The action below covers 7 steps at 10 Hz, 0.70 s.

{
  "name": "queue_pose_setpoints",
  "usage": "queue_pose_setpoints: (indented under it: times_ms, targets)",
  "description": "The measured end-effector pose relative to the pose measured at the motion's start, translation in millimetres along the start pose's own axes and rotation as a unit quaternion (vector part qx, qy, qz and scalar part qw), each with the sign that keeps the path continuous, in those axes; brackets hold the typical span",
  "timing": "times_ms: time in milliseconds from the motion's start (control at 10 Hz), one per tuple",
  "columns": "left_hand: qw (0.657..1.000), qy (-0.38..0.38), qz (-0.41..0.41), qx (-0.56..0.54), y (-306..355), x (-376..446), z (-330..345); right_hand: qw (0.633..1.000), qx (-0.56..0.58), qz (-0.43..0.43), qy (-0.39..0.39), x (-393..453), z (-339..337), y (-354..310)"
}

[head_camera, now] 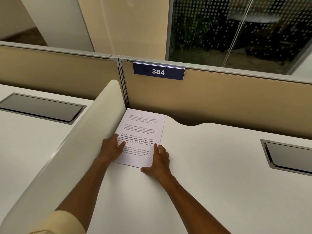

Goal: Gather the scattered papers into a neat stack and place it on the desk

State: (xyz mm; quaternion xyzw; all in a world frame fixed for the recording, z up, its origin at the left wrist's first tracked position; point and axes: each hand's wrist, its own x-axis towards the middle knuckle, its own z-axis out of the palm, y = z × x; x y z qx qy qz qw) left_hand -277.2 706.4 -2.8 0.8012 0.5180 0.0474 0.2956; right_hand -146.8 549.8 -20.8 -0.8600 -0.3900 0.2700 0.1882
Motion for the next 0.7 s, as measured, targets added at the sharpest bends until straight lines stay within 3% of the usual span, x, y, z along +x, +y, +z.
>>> queue_pose_setpoints:
  times_ms: [500, 700]
  targets:
    - [0.999, 0.027, 0.002, 0.029, 2.8, -2.4, 4.3, 1.000, -0.016, -0.008, 0.011, -4.4, -1.1, 7.6]
    - [0.994, 0.083, 0.070, 0.026, 2.2, -2.9, 9.6, 0.996, 0.039, 0.012, 0.078, -11.5, -21.7, 25.9]
